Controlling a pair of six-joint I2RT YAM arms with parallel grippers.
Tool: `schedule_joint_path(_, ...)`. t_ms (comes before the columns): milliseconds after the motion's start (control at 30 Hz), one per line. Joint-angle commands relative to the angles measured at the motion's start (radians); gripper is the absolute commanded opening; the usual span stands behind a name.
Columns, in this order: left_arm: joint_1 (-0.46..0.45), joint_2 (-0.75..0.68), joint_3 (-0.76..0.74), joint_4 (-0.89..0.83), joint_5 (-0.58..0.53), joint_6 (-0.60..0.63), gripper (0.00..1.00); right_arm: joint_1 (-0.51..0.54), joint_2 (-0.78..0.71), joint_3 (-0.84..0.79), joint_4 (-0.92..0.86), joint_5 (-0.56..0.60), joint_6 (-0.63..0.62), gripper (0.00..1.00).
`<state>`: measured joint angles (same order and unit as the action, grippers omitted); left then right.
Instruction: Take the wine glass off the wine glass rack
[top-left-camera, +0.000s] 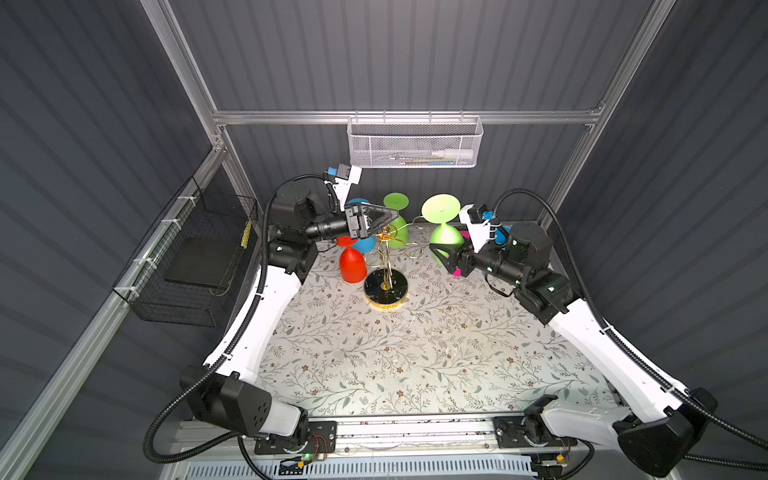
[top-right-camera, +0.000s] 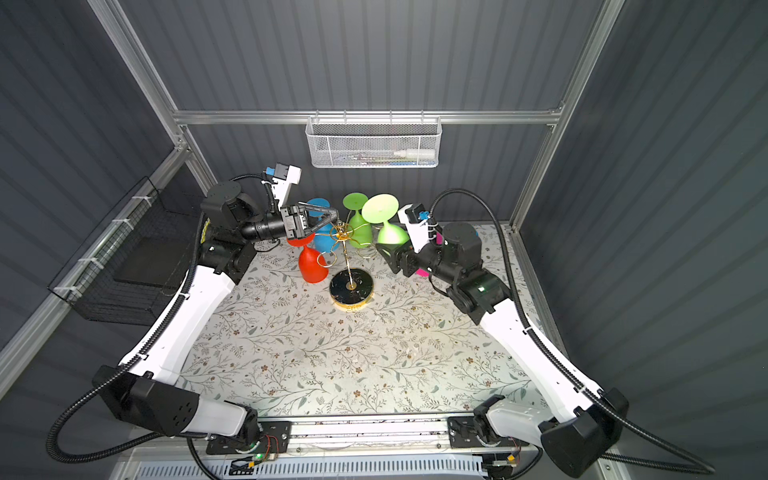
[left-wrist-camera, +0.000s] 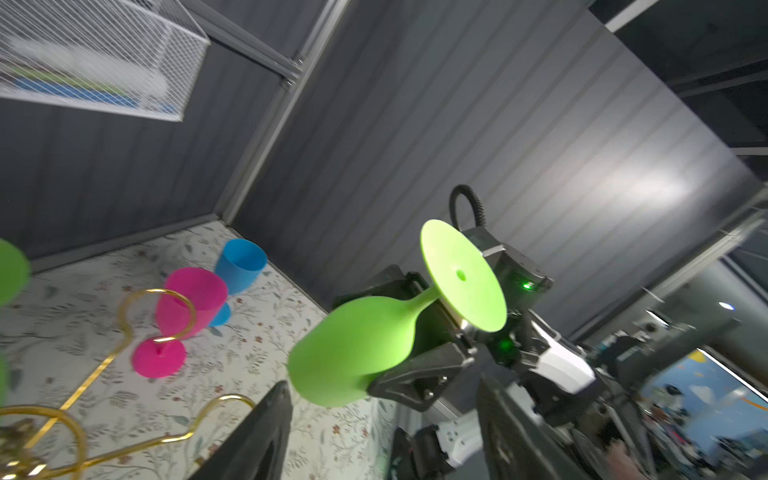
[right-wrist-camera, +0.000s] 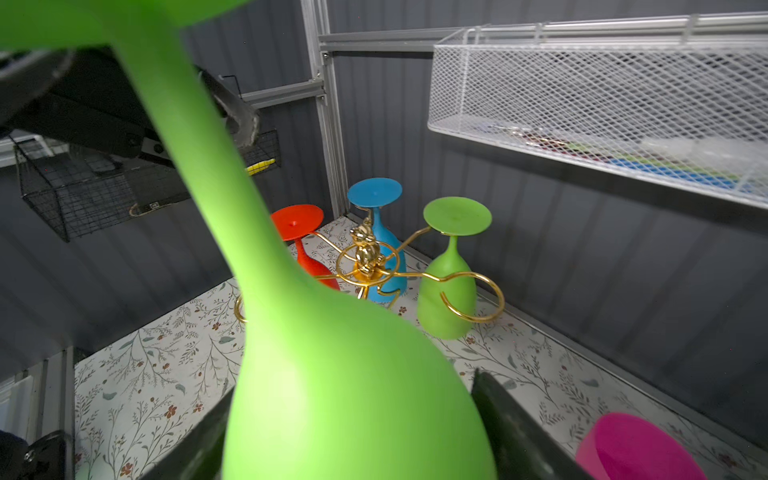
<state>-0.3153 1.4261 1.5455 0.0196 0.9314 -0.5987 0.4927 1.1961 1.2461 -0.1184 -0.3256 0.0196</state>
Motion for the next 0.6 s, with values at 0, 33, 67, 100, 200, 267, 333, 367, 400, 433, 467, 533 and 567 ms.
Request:
schedule_joint_path(0,-0.004,-0.084,-0.095,0.076,-0.280,0.278,0.73,-0.028,-0.017,0.048,-0.109,0.006,0.067,0.22)
schedule_joint_path(33,-0.005,-0.103,-0.169,0.170,-0.326,0.325,0.73,-0.034,-0.013,0.064,-0.138,0.006,0.072,0.22)
schedule_joint_path(67,-0.005,-0.119,-0.225,0.276,-0.348,0.367,0.72,-0.039,-0.008,0.077,-0.159,0.008,0.076,0.22)
schedule_joint_path(100,-0.007,-0.130,-0.279,0.388,-0.366,0.416,0.71,-0.041,-0.001,0.091,-0.184,0.008,0.079,0.22)
schedule_joint_path(200,-0.009,-0.117,-0.317,0.500,-0.359,0.569,0.68,-0.043,0.018,0.117,-0.228,0.008,0.086,0.22)
schedule_joint_path(267,-0.008,-0.095,-0.311,0.506,-0.302,0.667,0.65,-0.043,0.031,0.130,-0.245,0.004,0.089,0.22)
schedule_joint_path(333,-0.011,-0.078,-0.331,0.574,-0.248,0.769,0.62,-0.043,0.049,0.153,-0.264,0.000,0.089,0.22)
schedule_joint_path(367,-0.013,-0.070,-0.339,0.611,-0.238,0.795,0.62,-0.043,0.060,0.169,-0.299,-0.001,0.087,0.22)
schedule_joint_path(400,-0.014,-0.060,-0.337,0.643,-0.229,0.817,0.62,-0.043,0.073,0.187,-0.322,-0.001,0.085,0.22)
schedule_joint_path(433,-0.016,-0.050,-0.326,0.656,-0.215,0.842,0.61,-0.043,0.088,0.205,-0.344,-0.001,0.082,0.22)
schedule_joint_path(467,-0.020,-0.041,-0.317,0.658,-0.203,0.865,0.60,-0.043,0.099,0.216,-0.356,-0.001,0.079,0.22)
schedule_joint_path(533,-0.030,-0.022,-0.296,0.657,-0.171,0.939,0.59,-0.042,0.117,0.238,-0.373,-0.042,0.080,0.22)
schedule_joint_path(567,-0.037,-0.014,-0.291,0.652,-0.155,0.976,0.59,-0.041,0.124,0.244,-0.377,-0.046,0.081,0.22)
